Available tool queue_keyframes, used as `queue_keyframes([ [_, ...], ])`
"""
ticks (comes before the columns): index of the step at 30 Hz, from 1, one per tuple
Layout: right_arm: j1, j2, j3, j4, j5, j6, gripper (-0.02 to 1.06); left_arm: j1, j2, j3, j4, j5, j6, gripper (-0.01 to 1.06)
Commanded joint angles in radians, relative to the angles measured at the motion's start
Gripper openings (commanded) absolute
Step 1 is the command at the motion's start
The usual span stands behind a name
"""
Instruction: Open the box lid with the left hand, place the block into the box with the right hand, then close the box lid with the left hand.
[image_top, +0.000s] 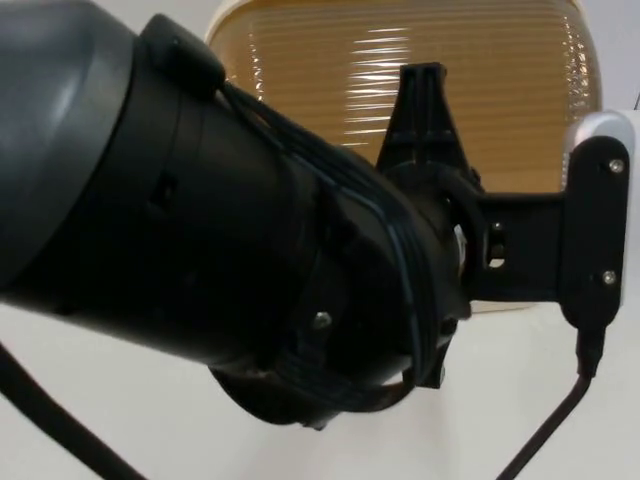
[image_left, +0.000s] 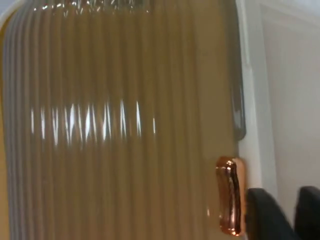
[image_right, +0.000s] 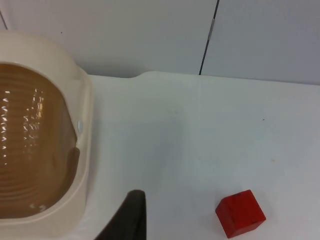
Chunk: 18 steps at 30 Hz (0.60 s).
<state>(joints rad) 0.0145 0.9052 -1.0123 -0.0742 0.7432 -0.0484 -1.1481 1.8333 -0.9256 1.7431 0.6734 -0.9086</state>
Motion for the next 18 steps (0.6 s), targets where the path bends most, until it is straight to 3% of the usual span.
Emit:
queue_keyframes([
  [1,-0.001,-0.003,-0.007,-0.007,-0.004,-0.004,1.05,0.012,0.001,-0.005,0.001,-0.015,-0.021,0.05],
  [2,-0.001,-0.003,-0.007,-0.007,-0.006,-0.004,1.05,0.023,0.001,-0.005,0.001,-0.026,-0.035,0.0],
  [9,-0.001,-0.003,-0.007,-0.011,-0.006,-0.004,1.05,0.097,0.001,-0.005,0.001,-0.121,-0.068,0.0],
  [18,-0.001,-0.003,-0.007,-0.028,-0.008,-0.004,1.05,0.102,0.014,-0.01,0.001,-0.209,-0.047,0.0],
])
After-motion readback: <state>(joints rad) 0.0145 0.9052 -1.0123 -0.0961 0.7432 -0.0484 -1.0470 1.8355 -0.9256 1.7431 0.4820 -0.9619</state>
